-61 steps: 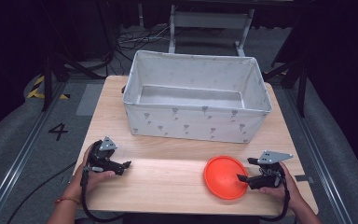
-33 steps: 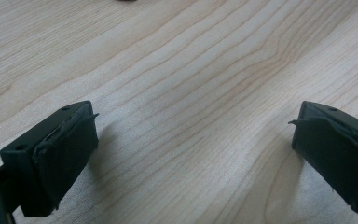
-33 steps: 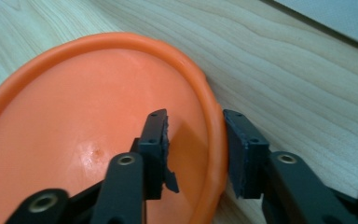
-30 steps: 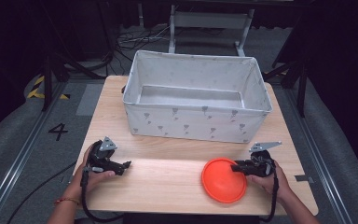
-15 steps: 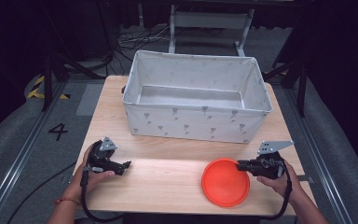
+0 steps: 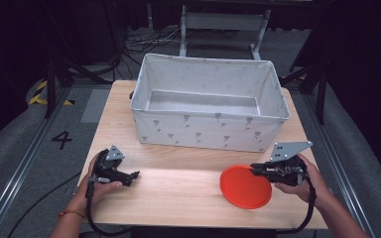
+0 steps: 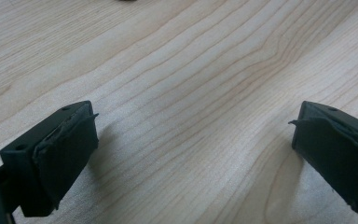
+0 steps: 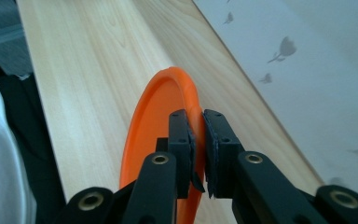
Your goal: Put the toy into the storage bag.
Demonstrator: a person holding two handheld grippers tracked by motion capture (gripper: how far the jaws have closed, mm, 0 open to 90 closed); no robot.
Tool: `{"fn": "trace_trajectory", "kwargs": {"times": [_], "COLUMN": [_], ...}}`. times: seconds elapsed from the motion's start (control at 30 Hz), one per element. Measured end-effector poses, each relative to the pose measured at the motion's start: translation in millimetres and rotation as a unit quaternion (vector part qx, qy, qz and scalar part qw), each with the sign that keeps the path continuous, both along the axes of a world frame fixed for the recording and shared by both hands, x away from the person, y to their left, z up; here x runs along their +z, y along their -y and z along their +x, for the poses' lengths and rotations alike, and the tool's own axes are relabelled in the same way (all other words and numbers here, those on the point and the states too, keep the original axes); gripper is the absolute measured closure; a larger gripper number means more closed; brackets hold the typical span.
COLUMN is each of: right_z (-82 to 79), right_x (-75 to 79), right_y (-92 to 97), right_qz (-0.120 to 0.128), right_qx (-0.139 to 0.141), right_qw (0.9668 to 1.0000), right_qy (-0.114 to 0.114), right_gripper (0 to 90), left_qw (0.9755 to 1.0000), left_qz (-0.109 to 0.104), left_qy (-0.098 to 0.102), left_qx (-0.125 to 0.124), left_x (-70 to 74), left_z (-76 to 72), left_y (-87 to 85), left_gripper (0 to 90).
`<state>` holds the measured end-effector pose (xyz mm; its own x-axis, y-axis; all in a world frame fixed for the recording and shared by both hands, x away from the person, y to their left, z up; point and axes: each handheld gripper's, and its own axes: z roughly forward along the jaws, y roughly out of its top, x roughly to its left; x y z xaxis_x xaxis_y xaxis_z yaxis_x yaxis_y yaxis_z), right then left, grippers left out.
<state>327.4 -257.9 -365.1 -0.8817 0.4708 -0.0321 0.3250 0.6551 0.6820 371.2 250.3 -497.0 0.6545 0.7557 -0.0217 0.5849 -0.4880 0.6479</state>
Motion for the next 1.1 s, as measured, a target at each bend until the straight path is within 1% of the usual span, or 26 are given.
{"fn": "trace_trajectory", "kwargs": {"times": [0.03,0.17,0.2,0.23,0.37,0.43,0.47,0.57,0.63,0.73,0.8,0.87,0.97,1.1], "right_z": [0.0,0.1,-1.0,-1.0,-2.7,-3.5,-4.3,-6.5,-7.8,-8.6,-8.4,-7.6,-5.3,-2.5], "right_x": [0.0,11.9,18.5,18.5,32.8,39.8,48.2,58.6,65.8,76.2,78.7,90.1,100.3,109.0], "right_y": [0.0,-1.0,-0.2,-0.2,4.9,8.5,13.3,19.4,23.8,29.4,30.8,36.1,40.4,44.2], "right_qz": [0.0,-0.016,-0.024,-0.024,-0.024,-0.024,-0.022,-0.019,-0.015,-0.017,-0.018,-0.021,-0.023,-0.024], "right_qx": [0.0,0.001,0.0,0.0,-0.001,-0.001,-0.004,-0.004,-0.005,-0.008,-0.009,-0.013,-0.016,-0.016], "right_qw": [1.0,0.9998,0.9996,0.9996,0.9994,0.9992,0.999,0.9988,0.9988,0.9987,0.9986,0.9983,0.9982,0.998], "right_qy": [0.0,0.009,0.018,0.018,0.026,0.032,0.038,0.045,0.046,0.048,0.048,0.052,0.053,0.056], "right_gripper": [82.4,82.4,82.4,82.4,82.4,82.4,82.4,82.4,82.4,82.4,82.3,82.3,82.3,82.3], "left_qw": [1.0,1.0,1.0,1.0,1.0,1.0,1.0,1.0,1.0,1.0,1.0,1.0,1.0,1.0], "left_qz": [0.0,0.0,-0.001,-0.001,-0.003,0.002,0.002,0.002,0.002,0.002,0.001,0.002,0.002,0.002], "left_qy": [0.0,0.0,-0.001,-0.001,-0.003,0.001,0.001,0.001,0.001,0.001,0.001,0.001,0.001,0.001], "left_qx": [0.0,0.0,0.001,0.001,0.002,-0.003,-0.003,-0.001,-0.001,-0.002,-0.002,-0.002,-0.001,-0.002], "left_x": [0.0,0.0,-0.1,-0.1,-0.2,0.1,0.1,0.1,0.1,0.1,0.1,0.1,0.1,0.1], "left_z": [0.0,0.0,-0.1,-0.1,-0.3,0.5,0.5,0.2,0.2,0.4,0.4,0.3,0.2,0.2], "left_y": [0.0,0.0,0.2,0.2,0.3,-0.4,-0.3,-0.2,-0.2,-0.3,-0.3,-0.3,-0.2,-0.2], "left_gripper": [0.5,0.5,0.5,0.6,0.5,0.5,0.5,0.5,0.5,0.5,0.5,0.5,0.5,0.5]}}
